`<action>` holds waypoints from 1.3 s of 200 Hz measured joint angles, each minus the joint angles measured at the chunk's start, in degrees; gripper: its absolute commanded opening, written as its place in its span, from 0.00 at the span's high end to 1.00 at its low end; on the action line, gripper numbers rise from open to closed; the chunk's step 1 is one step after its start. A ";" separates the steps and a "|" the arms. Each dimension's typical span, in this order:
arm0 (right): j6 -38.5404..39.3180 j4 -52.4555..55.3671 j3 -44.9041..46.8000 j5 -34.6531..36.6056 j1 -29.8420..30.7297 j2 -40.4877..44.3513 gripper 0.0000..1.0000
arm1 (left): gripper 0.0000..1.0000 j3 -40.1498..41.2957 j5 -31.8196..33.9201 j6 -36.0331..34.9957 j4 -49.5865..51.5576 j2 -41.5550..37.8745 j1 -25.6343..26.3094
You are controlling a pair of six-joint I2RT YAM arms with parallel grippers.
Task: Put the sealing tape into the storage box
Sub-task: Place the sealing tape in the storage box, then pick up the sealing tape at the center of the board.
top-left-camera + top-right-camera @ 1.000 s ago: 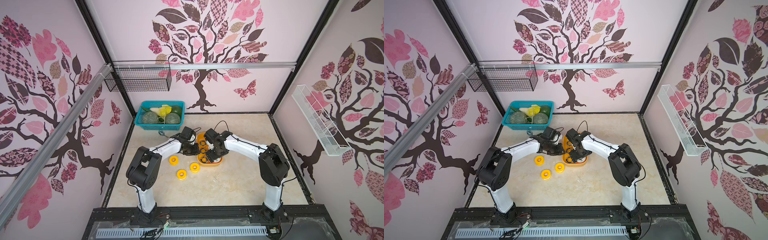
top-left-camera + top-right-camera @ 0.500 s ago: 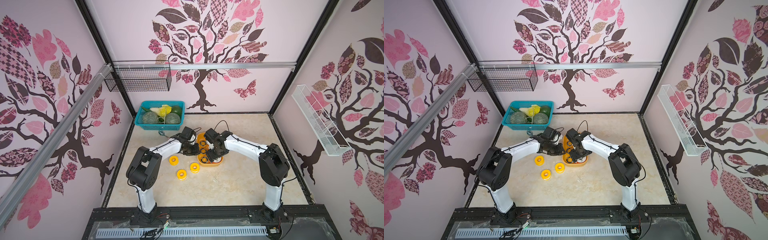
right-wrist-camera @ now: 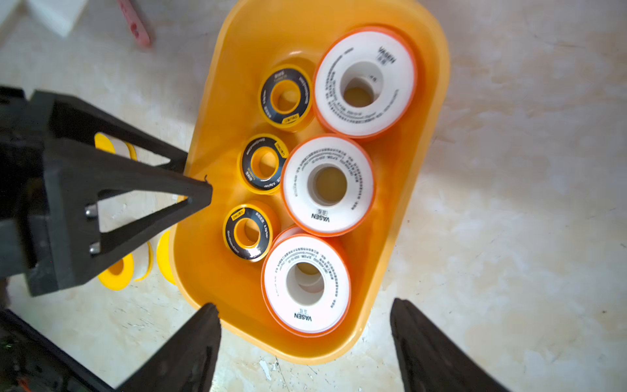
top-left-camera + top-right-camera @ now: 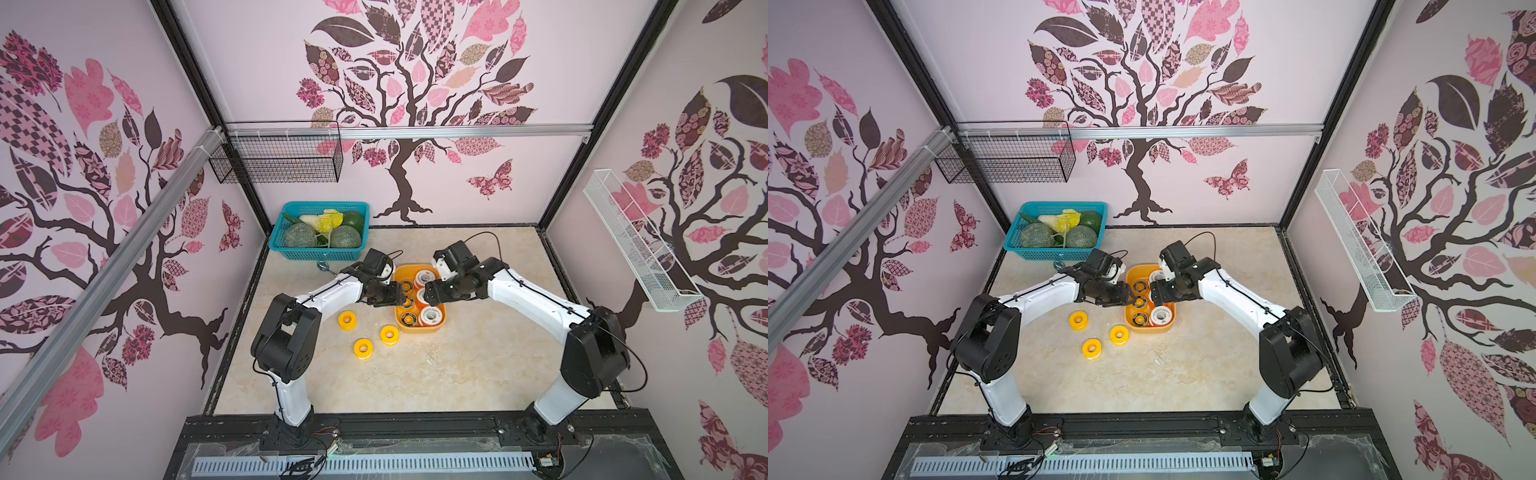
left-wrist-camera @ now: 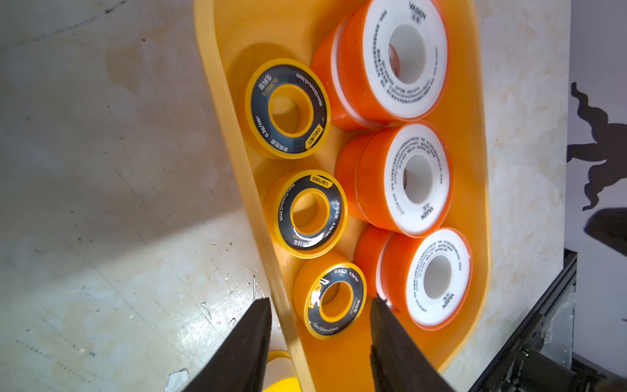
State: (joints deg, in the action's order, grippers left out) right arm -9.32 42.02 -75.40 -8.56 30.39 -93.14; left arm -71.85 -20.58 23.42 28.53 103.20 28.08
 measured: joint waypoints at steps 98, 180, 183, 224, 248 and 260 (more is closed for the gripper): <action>-4.81 -4.02 4.76 -3.13 -4.07 -0.31 0.22 | 0.26 7.15 24.83 3.32 2.62 -13.92 -3.37; -6.38 -6.25 6.12 -3.41 -5.60 -2.93 0.29 | 0.12 12.39 34.60 6.19 5.95 -12.33 -5.64; -6.49 -6.34 6.14 -3.43 -5.66 -3.02 0.29 | 0.12 12.55 34.67 6.19 5.97 -12.24 -5.64; -6.54 -6.75 6.25 -3.96 -5.90 -4.09 0.31 | 0.12 13.66 34.91 6.16 5.92 -10.34 -5.64; -6.54 -6.80 6.25 -4.31 -5.92 -4.42 0.31 | 0.14 13.68 34.47 6.05 5.66 -8.74 -5.64; -6.54 -6.80 6.25 -4.35 -5.92 -4.50 0.31 | 0.15 13.68 34.18 5.95 5.44 -7.87 -5.64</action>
State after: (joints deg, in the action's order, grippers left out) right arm -15.86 35.22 -69.14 -12.91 24.47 -97.65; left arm -58.17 13.61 29.36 33.98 95.33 22.44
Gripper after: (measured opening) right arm 0.694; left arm 0.856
